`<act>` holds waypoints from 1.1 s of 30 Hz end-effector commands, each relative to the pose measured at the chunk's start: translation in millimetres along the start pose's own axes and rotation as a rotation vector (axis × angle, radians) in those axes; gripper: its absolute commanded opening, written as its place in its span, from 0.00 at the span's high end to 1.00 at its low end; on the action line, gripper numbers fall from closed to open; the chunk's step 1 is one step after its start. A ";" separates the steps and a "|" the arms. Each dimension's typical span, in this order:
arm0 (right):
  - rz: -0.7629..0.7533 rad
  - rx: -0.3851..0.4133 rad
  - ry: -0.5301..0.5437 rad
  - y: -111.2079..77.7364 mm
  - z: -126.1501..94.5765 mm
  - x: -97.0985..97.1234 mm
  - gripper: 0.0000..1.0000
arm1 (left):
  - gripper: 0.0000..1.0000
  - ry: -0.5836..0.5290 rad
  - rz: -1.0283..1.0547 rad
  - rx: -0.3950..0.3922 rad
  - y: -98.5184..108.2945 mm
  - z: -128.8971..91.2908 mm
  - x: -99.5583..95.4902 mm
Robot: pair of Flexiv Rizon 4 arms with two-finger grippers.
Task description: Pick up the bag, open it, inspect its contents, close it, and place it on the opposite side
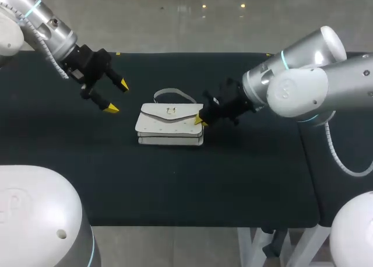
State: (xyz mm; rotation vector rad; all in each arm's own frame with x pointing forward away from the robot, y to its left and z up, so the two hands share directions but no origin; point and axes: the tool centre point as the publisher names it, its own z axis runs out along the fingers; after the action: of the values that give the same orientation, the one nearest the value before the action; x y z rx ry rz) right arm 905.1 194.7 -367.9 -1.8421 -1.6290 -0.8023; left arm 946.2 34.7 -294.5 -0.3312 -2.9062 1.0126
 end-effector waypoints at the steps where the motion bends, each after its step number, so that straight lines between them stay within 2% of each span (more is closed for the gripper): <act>1: 0.005 -0.020 -0.015 2.9 -1.4 2.9 1.00 | 0.00 -0.001 0.001 0.003 0.9 0.6 -0.5; 7: 0.021 -0.027 -0.004 6.0 4.5 3.7 1.00 | 0.00 -0.001 0.001 0.003 0.9 0.6 -0.5; 9: 0.024 -0.022 0.000 7.4 6.7 3.1 0.97 | 0.00 -0.001 0.001 0.003 0.9 0.6 -0.5; 12: 0.024 -0.013 0.001 11.3 6.5 1.3 0.85 | 0.00 -0.001 0.001 0.003 0.9 0.6 -0.5; 16: 0.022 0.003 -0.007 17.8 3.2 0.4 0.64 | 0.00 -0.001 0.001 0.003 0.9 0.6 -0.5; 17: 0.022 0.007 -0.008 19.8 2.6 -0.1 0.51 | 0.00 -0.001 0.001 0.003 0.9 0.6 -0.5; 18: 0.022 0.016 -0.010 22.0 1.9 -0.9 0.03 | 0.00 -0.001 0.001 0.003 0.9 0.6 -0.5; 19: 0.020 0.025 -0.019 24.2 1.2 -1.7 0.00 | 0.00 -0.001 0.001 0.003 0.9 0.6 -0.5; 22: 0.018 0.020 -0.021 26.8 -5.0 -1.6 0.00 | 0.00 -0.001 0.001 0.003 0.9 0.6 -0.5; 27: -0.034 0.001 -0.072 21.1 -27.7 6.2 0.00 | 0.00 -0.001 0.001 0.003 0.9 0.6 -0.5; 33: -0.191 -0.004 -0.185 8.5 -60.3 26.4 0.00 | 0.00 -0.001 0.001 0.003 0.9 0.6 -0.5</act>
State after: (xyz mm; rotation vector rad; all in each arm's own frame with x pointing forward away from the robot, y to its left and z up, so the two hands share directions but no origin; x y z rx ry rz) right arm 926.9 173.5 -336.8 -1.8030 -1.8518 -0.7627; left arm 946.1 34.7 -294.5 -0.3312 -2.9062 1.0125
